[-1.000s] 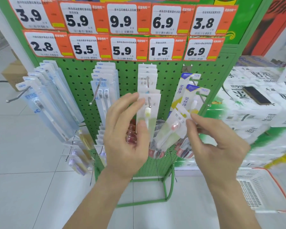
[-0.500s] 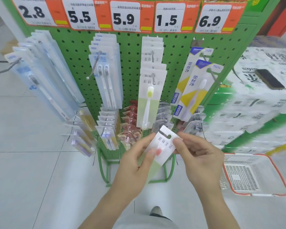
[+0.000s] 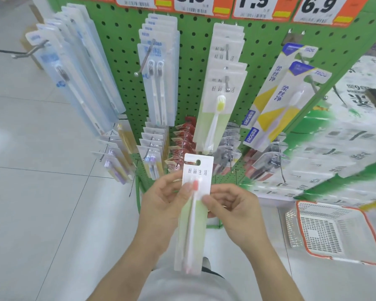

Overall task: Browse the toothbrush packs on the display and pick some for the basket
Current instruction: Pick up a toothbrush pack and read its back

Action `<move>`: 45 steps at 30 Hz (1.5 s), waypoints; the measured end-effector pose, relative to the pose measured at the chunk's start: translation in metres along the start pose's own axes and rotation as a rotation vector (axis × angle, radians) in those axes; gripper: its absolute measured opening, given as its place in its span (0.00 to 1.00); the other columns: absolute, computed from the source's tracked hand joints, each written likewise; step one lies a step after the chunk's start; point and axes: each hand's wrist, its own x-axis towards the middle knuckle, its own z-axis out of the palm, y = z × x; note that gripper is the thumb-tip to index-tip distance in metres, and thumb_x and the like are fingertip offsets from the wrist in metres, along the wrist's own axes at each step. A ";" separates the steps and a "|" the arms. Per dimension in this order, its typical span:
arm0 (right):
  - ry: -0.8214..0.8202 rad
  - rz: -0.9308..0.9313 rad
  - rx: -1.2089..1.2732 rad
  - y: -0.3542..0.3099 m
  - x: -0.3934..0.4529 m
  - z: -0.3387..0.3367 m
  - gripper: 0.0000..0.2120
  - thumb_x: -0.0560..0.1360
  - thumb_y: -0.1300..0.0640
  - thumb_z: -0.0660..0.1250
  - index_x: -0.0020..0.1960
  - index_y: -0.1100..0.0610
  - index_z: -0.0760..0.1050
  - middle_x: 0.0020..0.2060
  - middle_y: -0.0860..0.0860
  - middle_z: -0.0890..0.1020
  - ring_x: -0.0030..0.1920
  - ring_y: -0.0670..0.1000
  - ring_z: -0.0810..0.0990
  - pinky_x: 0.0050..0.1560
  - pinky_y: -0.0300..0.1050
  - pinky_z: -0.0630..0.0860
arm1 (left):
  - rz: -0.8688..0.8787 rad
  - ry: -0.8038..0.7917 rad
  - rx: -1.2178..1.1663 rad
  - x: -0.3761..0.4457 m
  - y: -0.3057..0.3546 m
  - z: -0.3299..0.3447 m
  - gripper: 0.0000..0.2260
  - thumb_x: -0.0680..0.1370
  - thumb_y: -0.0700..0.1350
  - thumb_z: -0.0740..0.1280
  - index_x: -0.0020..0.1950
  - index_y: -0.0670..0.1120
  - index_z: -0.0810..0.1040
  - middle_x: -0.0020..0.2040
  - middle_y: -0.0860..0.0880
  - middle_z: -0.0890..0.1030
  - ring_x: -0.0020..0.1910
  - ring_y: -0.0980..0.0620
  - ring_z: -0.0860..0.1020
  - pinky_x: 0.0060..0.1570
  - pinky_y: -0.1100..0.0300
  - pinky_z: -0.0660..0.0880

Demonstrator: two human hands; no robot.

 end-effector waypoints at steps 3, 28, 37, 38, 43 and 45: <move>-0.020 -0.002 0.010 0.000 0.001 0.000 0.08 0.73 0.70 0.75 0.46 0.58 0.83 0.38 0.57 0.87 0.35 0.54 0.82 0.36 0.43 0.80 | -0.069 -0.060 0.028 -0.001 -0.003 -0.007 0.16 0.75 0.44 0.71 0.62 0.43 0.80 0.52 0.46 0.87 0.52 0.46 0.85 0.55 0.49 0.81; -0.347 0.240 -0.213 0.009 0.007 -0.018 0.12 0.69 0.48 0.76 0.50 0.52 0.84 0.41 0.56 0.88 0.41 0.49 0.83 0.45 0.40 0.77 | -0.095 0.358 -0.249 0.014 -0.007 -0.031 0.10 0.80 0.32 0.67 0.60 0.37 0.79 0.49 0.43 0.87 0.51 0.45 0.85 0.46 0.58 0.83; -0.220 0.217 -0.123 0.013 0.011 -0.028 0.04 0.77 0.61 0.71 0.49 0.60 0.84 0.34 0.54 0.86 0.30 0.46 0.80 0.35 0.38 0.76 | -0.006 0.446 -0.279 0.009 -0.008 -0.028 0.08 0.80 0.31 0.65 0.56 0.40 0.78 0.45 0.49 0.87 0.47 0.52 0.85 0.44 0.62 0.82; -0.235 0.216 -0.110 0.013 0.010 -0.028 0.06 0.76 0.58 0.72 0.51 0.60 0.84 0.37 0.54 0.87 0.32 0.47 0.82 0.36 0.39 0.78 | 0.006 0.457 -0.269 0.009 -0.008 -0.028 0.08 0.80 0.31 0.65 0.56 0.41 0.78 0.45 0.50 0.87 0.47 0.53 0.85 0.44 0.62 0.81; -0.319 0.178 -0.122 0.017 0.011 -0.039 0.16 0.69 0.58 0.76 0.57 0.57 0.84 0.47 0.56 0.88 0.41 0.53 0.83 0.41 0.40 0.80 | 0.052 0.508 -0.197 0.008 -0.010 -0.027 0.09 0.80 0.31 0.65 0.55 0.43 0.79 0.45 0.52 0.87 0.47 0.53 0.85 0.44 0.62 0.81; -0.290 0.167 -0.127 0.020 0.012 -0.042 0.16 0.69 0.58 0.76 0.56 0.57 0.84 0.47 0.57 0.88 0.40 0.53 0.83 0.41 0.40 0.79 | 0.040 0.515 -0.208 0.007 -0.011 -0.025 0.09 0.80 0.31 0.65 0.58 0.41 0.78 0.45 0.51 0.87 0.47 0.53 0.85 0.44 0.62 0.82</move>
